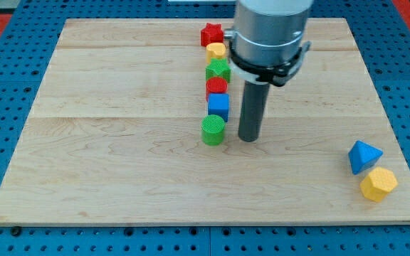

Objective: Locate the green circle in between the blue cube and blue triangle

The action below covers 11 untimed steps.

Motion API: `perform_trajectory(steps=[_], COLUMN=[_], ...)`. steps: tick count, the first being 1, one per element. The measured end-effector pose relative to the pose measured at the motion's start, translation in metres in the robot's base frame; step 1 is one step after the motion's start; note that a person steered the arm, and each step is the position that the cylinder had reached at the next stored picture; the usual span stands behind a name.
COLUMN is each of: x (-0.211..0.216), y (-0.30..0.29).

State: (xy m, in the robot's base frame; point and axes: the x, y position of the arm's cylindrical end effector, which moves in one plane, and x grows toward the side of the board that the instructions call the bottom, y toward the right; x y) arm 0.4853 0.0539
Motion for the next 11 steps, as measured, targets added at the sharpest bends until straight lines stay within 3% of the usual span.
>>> perform_trajectory(steps=[2,4,5,6,8,11], x=[0.056,0.041,0.008,-0.015,-0.015,0.036], y=[-0.019,-0.099,-0.101,-0.097,-0.039,-0.004])
